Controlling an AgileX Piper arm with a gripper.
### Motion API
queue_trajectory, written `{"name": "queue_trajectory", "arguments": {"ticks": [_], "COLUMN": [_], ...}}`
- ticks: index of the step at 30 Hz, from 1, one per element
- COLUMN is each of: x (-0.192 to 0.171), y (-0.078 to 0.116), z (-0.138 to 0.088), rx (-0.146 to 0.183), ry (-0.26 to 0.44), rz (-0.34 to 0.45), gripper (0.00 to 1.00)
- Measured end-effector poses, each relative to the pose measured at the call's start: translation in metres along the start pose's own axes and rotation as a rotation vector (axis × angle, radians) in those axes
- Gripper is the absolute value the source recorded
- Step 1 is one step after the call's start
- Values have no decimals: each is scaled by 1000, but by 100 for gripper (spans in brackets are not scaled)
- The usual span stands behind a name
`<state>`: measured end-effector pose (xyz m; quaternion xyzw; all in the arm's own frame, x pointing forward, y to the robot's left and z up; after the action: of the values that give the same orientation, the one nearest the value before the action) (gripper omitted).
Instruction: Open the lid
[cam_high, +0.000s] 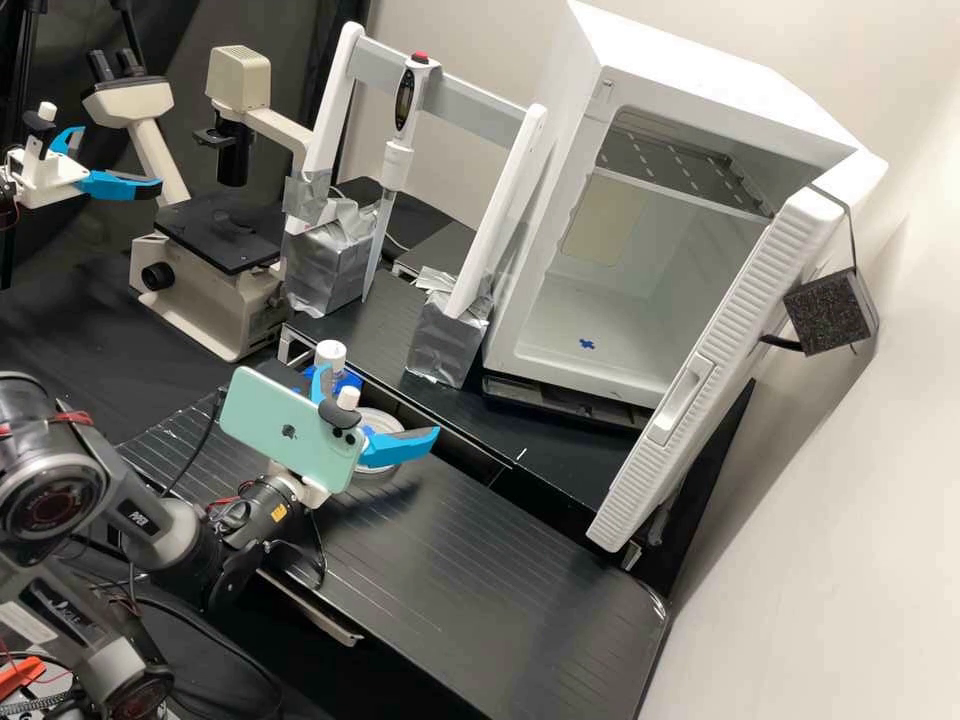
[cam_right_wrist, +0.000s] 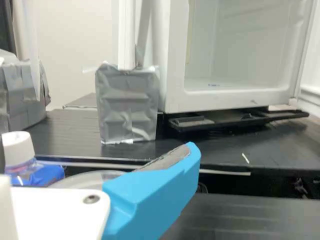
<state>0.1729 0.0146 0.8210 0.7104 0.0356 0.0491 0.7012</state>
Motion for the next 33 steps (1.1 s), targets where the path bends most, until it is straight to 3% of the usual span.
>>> {"name": "queue_trajectory", "arguments": {"ticks": [17, 24, 33], "x": [1, -1, -6], "y": [-3, -1, 4], "z": [7, 11, 14], "rx": [-11, -36, -27], "ry": [-21, -17, -9], "rz": [-39, -57, -75], "gripper": [100, 100, 100]}}
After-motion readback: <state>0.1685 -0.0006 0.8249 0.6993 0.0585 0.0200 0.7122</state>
